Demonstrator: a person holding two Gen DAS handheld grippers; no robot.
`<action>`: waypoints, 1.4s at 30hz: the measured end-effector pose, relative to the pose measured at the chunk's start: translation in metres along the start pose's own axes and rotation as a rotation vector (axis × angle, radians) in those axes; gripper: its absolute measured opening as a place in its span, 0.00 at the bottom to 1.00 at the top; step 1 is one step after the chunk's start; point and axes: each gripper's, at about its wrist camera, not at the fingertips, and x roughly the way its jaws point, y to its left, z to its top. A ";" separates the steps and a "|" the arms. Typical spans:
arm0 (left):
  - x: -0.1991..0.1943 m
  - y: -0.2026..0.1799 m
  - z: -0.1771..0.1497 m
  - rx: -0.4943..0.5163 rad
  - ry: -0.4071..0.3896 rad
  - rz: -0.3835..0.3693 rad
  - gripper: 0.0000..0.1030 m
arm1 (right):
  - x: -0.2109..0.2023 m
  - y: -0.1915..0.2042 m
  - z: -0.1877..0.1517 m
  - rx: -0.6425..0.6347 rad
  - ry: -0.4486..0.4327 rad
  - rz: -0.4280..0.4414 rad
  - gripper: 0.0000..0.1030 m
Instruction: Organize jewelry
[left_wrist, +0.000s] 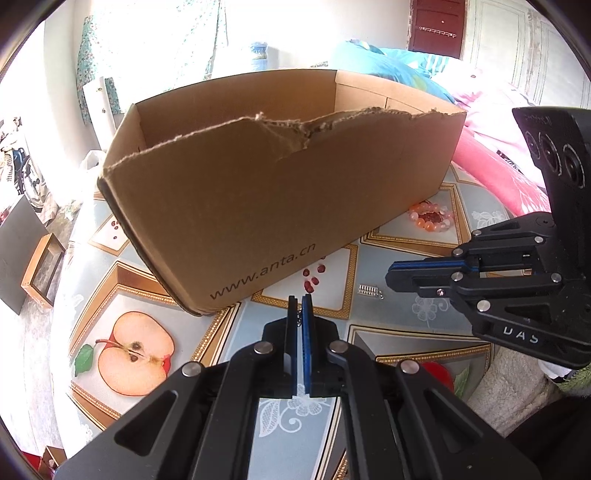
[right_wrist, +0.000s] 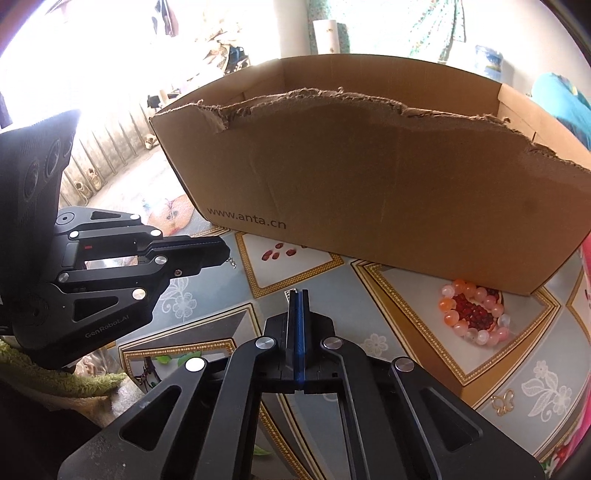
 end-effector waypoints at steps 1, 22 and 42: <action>0.000 0.000 0.000 0.000 0.000 0.001 0.01 | 0.000 -0.001 0.000 0.006 -0.001 0.001 0.00; 0.001 -0.003 -0.002 0.005 -0.001 0.000 0.02 | 0.025 0.016 -0.002 -0.051 0.051 -0.023 0.00; -0.047 -0.005 0.013 0.004 -0.099 -0.089 0.02 | -0.044 -0.013 0.015 0.065 -0.045 0.063 0.00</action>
